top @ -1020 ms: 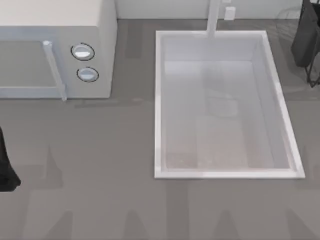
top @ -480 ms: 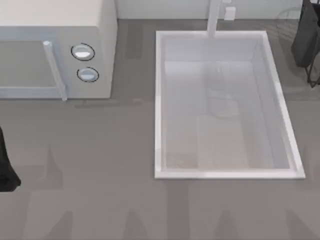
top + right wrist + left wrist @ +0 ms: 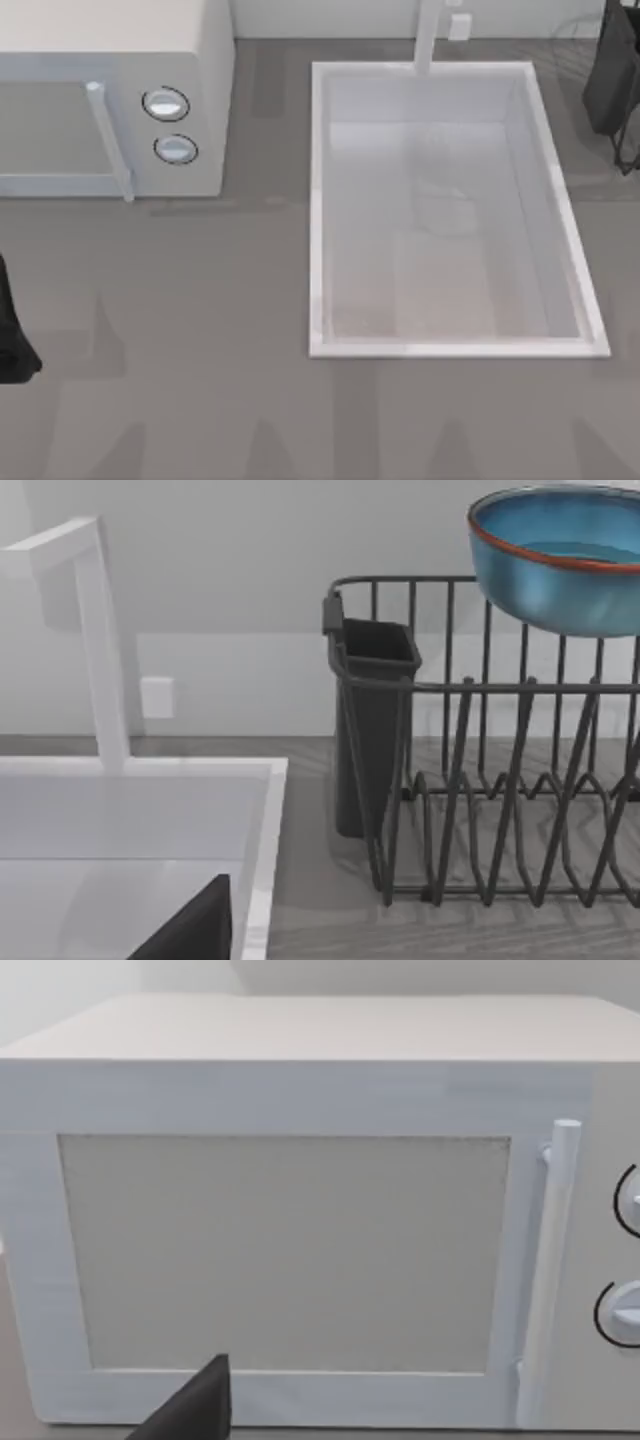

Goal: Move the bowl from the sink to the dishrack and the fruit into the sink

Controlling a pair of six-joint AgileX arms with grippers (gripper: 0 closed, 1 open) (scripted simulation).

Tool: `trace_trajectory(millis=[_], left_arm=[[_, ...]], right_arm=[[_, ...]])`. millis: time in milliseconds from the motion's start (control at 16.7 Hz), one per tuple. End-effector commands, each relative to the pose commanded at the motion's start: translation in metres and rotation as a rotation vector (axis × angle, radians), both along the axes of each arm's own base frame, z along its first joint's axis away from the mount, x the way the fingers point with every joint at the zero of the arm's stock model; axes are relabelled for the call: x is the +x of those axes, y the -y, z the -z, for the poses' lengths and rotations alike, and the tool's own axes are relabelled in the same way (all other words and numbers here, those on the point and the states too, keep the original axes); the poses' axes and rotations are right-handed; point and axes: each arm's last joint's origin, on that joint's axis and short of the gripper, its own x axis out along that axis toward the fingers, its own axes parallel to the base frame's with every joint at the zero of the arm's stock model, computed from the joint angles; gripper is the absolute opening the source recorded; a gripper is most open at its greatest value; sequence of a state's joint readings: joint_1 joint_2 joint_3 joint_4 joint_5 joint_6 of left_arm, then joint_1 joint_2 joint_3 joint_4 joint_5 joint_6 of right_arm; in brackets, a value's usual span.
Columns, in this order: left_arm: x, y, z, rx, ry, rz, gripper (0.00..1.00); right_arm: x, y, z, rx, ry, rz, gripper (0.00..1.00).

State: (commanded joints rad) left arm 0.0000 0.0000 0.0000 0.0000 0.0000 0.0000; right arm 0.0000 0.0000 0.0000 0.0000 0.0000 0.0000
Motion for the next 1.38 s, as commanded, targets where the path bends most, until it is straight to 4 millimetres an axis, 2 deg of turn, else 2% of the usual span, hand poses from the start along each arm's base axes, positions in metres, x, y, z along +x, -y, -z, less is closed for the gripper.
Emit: trace_trajectory(millis=[480,720,900,1020,1200,1380], left_arm=[[0.000,0.000,0.000,0.000,0.000,0.000,1.00],[0.000,0.000,0.000,0.000,0.000,0.000,1.00],[0.000,0.000,0.000,0.000,0.000,0.000,1.00],[0.000,0.000,0.000,0.000,0.000,0.000,1.00],[0.000,0.000,0.000,0.000,0.000,0.000,1.00],[0.000,0.000,0.000,0.000,0.000,0.000,1.00]], right_arm=[[0.000,0.000,0.000,0.000,-0.001,0.000,1.00],[0.002,0.002,-0.015,-0.023,-0.112,0.019,1.00],[0.010,0.007,-0.033,-0.051,-0.321,0.052,1.00],[0.022,0.013,-0.043,-0.065,-0.515,0.073,1.00],[0.050,0.024,-0.051,-0.072,-0.844,0.088,1.00],[0.083,0.039,-0.049,-0.058,-1.162,0.074,1.00]])
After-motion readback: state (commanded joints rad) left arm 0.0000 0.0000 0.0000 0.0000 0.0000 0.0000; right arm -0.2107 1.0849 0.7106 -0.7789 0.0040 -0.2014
